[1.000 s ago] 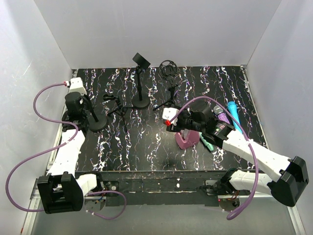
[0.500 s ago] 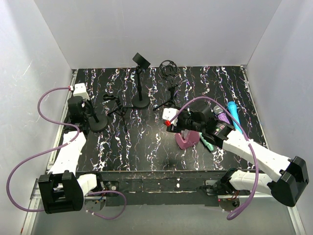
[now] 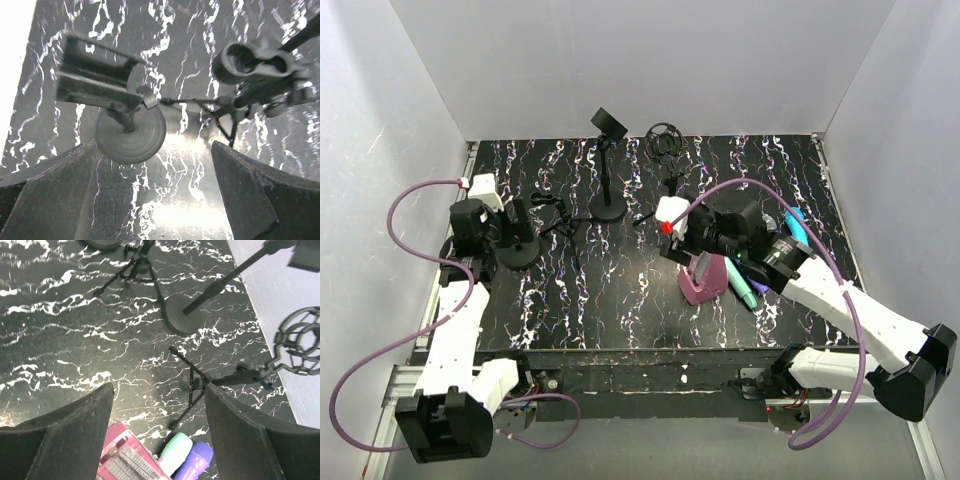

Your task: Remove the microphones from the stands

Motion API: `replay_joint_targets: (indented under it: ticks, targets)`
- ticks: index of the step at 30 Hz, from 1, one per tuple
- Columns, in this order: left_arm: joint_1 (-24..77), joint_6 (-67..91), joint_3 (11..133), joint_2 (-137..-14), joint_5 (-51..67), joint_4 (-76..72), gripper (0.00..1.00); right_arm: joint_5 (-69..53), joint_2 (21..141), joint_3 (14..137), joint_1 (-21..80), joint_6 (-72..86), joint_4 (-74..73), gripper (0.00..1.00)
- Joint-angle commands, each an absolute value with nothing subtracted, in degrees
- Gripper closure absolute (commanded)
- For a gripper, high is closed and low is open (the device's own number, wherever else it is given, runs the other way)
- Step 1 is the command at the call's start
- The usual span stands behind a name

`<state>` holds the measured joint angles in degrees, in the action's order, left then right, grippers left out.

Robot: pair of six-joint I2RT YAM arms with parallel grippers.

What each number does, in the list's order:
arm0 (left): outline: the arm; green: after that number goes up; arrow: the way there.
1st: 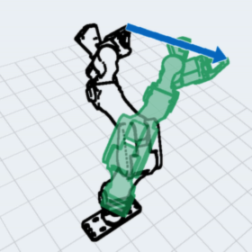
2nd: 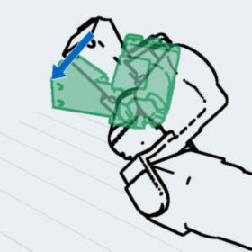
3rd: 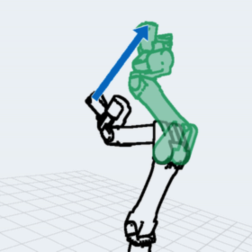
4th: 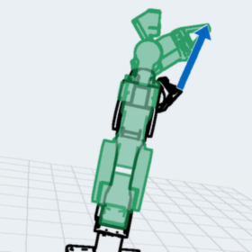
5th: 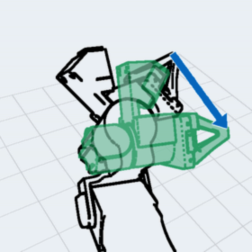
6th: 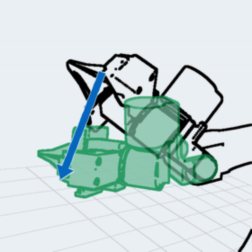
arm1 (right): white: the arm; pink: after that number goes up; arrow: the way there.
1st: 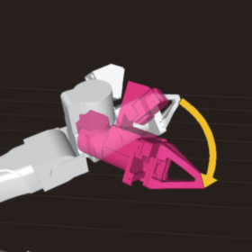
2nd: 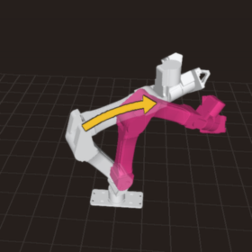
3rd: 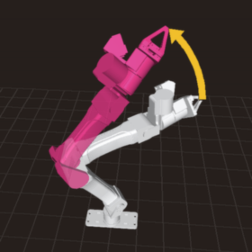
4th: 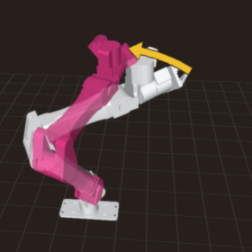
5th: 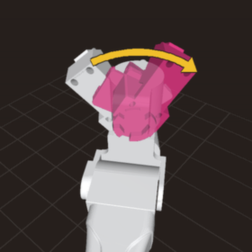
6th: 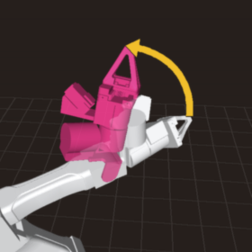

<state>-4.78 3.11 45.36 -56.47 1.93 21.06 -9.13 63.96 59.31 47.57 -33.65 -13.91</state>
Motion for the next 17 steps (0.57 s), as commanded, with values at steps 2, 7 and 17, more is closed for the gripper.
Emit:
replay_joint_targets:
  ticks: [2, 7, 17]
  targets:
    - [-4.92, 3.69, 52.29, -49.41, 2.29, 29.25, 0.02, -4.67, 66.08, 73.27, 46.93, -23.74, -25.72, 0.17]
    - [-4.92, 1.15, 58.00, -46.23, 1.49, 34.54, 0.02, 9.02, 72.32, 86.20, 45.97, -9.26, -35.22, 0.15]
    - [-4.92, -7.82, 67.84, -50.70, 18.88, 35.25, 0.02, 26.46, 76.55, 94.92, 44.83, -3.96, -36.92, 0.13]
